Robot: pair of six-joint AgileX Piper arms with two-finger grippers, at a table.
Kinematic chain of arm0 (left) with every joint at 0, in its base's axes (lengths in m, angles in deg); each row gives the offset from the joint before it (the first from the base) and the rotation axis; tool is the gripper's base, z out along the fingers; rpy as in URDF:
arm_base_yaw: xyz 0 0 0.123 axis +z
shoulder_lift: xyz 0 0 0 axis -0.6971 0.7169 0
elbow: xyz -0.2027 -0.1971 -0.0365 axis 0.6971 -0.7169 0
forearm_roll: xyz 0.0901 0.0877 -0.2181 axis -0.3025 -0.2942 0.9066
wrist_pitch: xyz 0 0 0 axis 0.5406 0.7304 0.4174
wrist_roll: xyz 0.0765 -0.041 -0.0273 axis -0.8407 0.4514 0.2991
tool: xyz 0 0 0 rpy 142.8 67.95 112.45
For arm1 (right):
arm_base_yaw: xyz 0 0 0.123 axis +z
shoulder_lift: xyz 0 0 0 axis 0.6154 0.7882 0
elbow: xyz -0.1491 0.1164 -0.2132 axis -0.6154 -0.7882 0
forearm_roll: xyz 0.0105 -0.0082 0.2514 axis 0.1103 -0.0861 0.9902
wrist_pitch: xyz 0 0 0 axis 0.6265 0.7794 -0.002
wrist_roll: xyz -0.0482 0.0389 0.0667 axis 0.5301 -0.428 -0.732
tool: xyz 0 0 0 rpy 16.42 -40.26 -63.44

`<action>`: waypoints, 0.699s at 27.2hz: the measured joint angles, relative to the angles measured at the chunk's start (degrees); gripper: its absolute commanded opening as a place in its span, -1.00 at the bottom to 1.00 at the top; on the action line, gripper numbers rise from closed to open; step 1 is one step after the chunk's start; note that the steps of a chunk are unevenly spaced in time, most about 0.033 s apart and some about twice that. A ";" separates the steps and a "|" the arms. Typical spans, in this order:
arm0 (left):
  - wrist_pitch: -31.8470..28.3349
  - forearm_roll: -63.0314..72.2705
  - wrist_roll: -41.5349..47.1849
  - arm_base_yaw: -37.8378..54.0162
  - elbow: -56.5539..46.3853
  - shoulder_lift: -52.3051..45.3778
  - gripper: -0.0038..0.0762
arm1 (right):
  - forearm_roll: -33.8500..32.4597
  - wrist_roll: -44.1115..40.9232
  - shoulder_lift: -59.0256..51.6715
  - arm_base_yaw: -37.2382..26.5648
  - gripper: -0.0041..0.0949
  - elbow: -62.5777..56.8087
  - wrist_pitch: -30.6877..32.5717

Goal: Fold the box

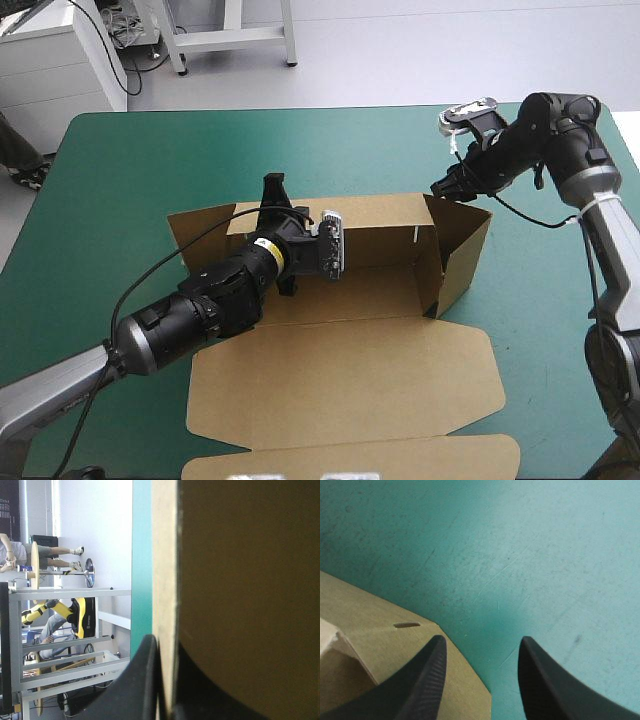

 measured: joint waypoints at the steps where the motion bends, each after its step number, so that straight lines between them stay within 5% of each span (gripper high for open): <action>1: 0.00 0.00 0.08 0.00 0.00 0.00 -0.92 | 0.01 0.13 -0.05 0.00 -0.08 0.00 0.29; 19: 0.87 -3.79 0.12 0.00 0.43 2.43 -0.92 | 4.43 3.22 -11.83 0.00 -0.08 -18.20 0.28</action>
